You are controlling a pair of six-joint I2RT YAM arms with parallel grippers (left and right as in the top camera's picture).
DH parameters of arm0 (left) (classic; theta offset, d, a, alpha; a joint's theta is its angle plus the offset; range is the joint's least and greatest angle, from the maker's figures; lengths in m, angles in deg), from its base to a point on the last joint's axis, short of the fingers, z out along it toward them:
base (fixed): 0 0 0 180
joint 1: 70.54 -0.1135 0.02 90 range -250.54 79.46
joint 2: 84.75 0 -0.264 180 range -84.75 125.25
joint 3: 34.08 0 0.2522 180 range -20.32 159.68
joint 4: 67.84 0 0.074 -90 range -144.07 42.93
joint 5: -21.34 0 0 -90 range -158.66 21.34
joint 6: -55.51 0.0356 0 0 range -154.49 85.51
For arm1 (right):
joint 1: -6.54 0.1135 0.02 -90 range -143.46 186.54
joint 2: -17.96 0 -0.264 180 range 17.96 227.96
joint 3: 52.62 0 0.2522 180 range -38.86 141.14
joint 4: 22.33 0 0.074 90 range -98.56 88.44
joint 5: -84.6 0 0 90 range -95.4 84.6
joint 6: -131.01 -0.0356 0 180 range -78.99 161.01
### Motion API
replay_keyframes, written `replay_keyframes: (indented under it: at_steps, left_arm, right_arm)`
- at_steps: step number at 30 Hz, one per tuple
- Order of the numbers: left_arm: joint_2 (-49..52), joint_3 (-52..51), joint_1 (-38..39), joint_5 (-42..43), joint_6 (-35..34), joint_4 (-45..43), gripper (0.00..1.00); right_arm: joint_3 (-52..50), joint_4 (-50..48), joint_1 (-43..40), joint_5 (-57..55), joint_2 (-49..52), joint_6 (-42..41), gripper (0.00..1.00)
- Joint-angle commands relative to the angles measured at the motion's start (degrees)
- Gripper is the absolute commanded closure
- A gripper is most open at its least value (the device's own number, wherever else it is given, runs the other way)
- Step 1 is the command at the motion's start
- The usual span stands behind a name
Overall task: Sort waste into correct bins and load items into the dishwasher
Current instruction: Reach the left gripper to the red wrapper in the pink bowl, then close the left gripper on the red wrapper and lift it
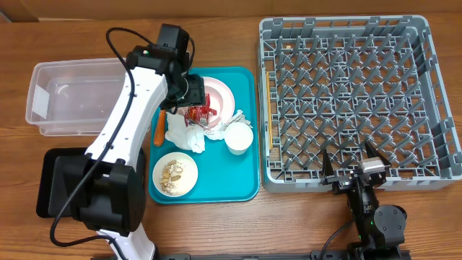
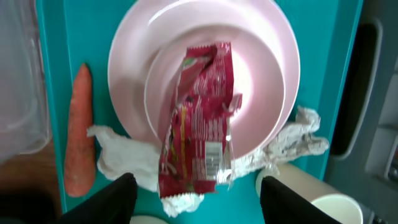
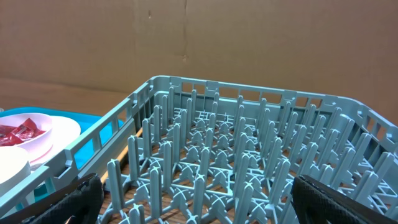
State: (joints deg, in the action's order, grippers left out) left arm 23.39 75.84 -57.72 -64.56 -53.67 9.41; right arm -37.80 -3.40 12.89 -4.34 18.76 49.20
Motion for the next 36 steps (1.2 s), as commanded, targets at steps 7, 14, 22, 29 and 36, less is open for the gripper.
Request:
replay_keyframes:
  at_steps: [7, 14, 22, 29, 36]
  left_arm:
    - [0.5, -6.9, 0.3, -2.7, -4.2, -5.2, 0.29]
    - [0.5, -13.1, 0.3, 1.1, -5.4, -11.2, 0.33]
    - [0.5, -15.3, 0.3, 1.4, -5.0, -12.9, 0.60]
    - [0.5, -12.1, 0.3, 1.4, -5.0, -10.2, 0.96]
    - [0.5, -2.4, -0.3, 1.2, -5.0, -4.3, 0.96]
  right_arm:
    - [-0.6, -0.3, -0.4, -0.3, -0.6, 0.2, 0.00]
    - [-0.6, -0.3, -0.4, -0.3, -0.6, 0.2, 0.00]
    - [-0.6, -0.3, -0.4, -0.3, -0.6, 0.2, 0.00]
    - [-0.6, -0.3, -0.4, -0.3, -0.6, 0.2, 0.00]
    - [-0.6, -0.3, -0.4, -0.3, -0.6, 0.2, 0.00]
